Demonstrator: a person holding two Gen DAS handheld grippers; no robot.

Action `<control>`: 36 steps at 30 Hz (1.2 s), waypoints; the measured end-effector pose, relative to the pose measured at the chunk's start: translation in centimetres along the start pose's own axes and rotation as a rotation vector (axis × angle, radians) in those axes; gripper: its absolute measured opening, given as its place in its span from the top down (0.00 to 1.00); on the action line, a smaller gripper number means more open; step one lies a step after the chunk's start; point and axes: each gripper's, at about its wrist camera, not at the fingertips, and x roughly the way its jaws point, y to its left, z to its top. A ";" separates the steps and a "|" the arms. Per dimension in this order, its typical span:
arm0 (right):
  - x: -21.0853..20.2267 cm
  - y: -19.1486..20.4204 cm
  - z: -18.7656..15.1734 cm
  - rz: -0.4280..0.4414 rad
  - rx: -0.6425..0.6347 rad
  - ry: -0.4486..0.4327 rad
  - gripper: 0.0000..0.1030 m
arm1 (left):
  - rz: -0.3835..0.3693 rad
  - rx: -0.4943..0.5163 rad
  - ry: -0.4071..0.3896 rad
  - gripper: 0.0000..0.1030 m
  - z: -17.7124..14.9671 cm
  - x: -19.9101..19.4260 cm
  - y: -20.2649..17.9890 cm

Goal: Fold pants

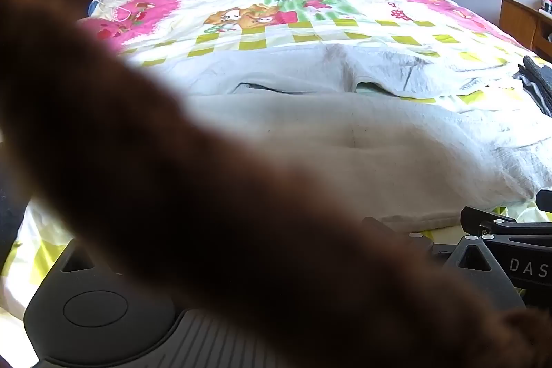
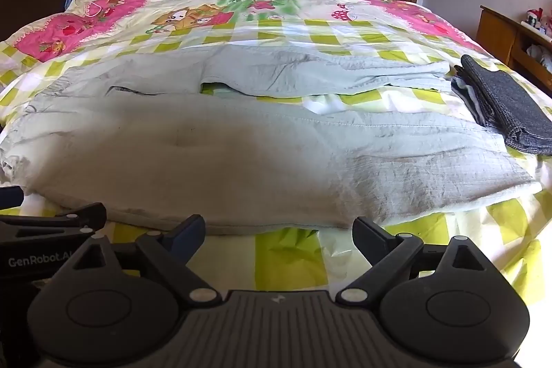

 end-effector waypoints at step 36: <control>0.5 0.3 0.0 0.023 -0.007 0.028 0.09 | -0.007 0.013 0.008 0.00 0.0 0.3 -0.4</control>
